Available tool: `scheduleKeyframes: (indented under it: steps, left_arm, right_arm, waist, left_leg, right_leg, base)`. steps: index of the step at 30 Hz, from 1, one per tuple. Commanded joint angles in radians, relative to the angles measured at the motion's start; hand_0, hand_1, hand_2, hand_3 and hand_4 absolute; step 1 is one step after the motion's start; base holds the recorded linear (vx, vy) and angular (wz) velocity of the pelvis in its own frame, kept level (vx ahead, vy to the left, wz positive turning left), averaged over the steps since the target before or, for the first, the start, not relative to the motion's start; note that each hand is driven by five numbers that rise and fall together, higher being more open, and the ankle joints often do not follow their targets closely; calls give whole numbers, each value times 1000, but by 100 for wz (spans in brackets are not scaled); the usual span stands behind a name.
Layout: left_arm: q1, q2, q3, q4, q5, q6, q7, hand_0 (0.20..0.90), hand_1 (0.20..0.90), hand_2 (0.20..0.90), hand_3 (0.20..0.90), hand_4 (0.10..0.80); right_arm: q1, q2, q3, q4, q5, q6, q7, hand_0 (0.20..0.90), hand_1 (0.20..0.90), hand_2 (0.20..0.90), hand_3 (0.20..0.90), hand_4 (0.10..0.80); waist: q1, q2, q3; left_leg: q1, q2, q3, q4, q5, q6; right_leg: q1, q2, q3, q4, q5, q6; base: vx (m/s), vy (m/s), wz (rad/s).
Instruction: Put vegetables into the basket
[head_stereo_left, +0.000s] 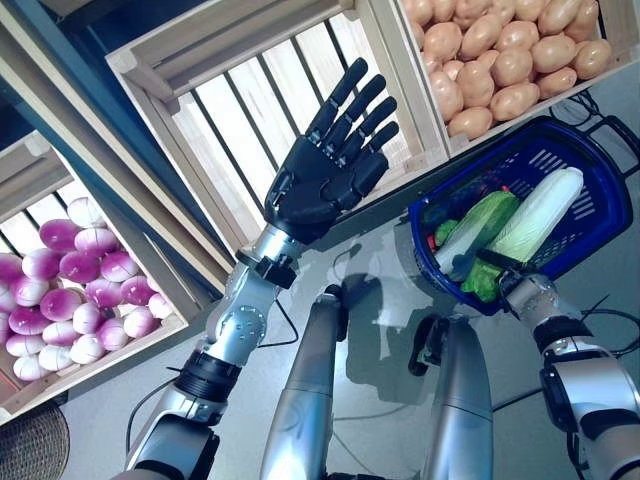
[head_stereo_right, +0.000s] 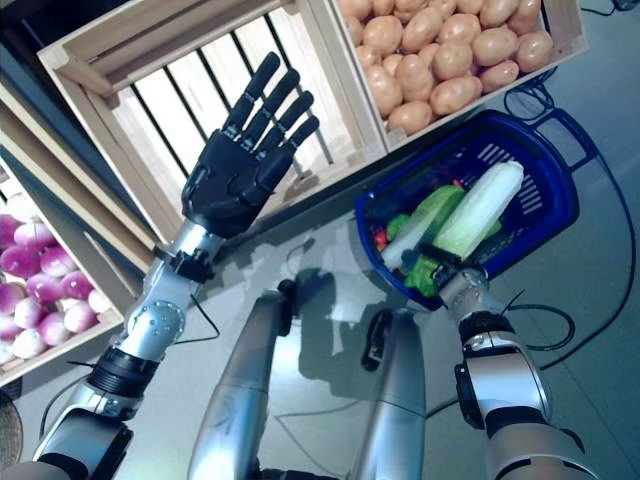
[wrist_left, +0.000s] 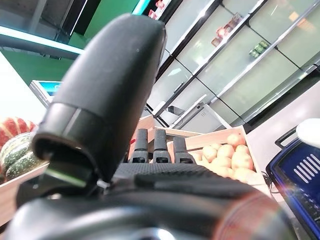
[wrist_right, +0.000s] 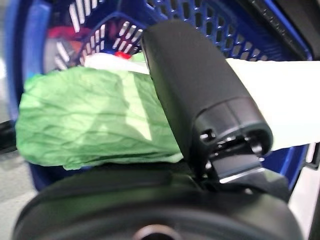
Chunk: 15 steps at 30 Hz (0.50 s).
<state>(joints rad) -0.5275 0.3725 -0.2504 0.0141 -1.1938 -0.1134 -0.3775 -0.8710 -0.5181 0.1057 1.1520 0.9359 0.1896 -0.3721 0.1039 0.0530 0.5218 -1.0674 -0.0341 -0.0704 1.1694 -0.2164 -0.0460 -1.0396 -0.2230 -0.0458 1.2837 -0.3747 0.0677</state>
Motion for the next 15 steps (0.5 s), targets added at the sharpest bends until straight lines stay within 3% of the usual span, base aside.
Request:
scheduleKeyframes:
  steps: [1, 9, 15]
  left_arm:
    - [-68, -38, 46, -139, -47, -74, -57, 900, 900, 900, 900, 800]
    - [-69, -37, 22, -108, 68, -153, 21, 900, 900, 900, 900, 800]
    - [-62, -27, 10, -73, 52, -177, 10, 900, 900, 900, 900, 800]
  right_arm:
    - [-79, -73, 38, -1, -212, -31, -105, 900, 900, 900, 900, 800]
    - [-111, -70, 108, -30, -343, -52, -222, 900, 900, 900, 900, 800]
    - [-101, -55, 116, -50, -473, -100, -364, 900, 900, 900, 900, 800]
  waist:
    - [15, 23, -2]
    - [15, 21, -2]
    - [8, 18, -2]
  left_leg:
    - [87, 10, 65, 50, -149, 77]
    - [96, 16, 71, 39, -151, 71]
    - [163, 39, 79, -62, -122, 60]
  right_leg:
    - [80, 33, -35, -28, 12, -88]
    - [84, 39, -36, -49, 27, -80]
    - [142, 51, -32, -143, 67, -64]
  base:
    - [-9, 36, 12]
    - [14, 15, 3]
    - [-17, 0, 0]
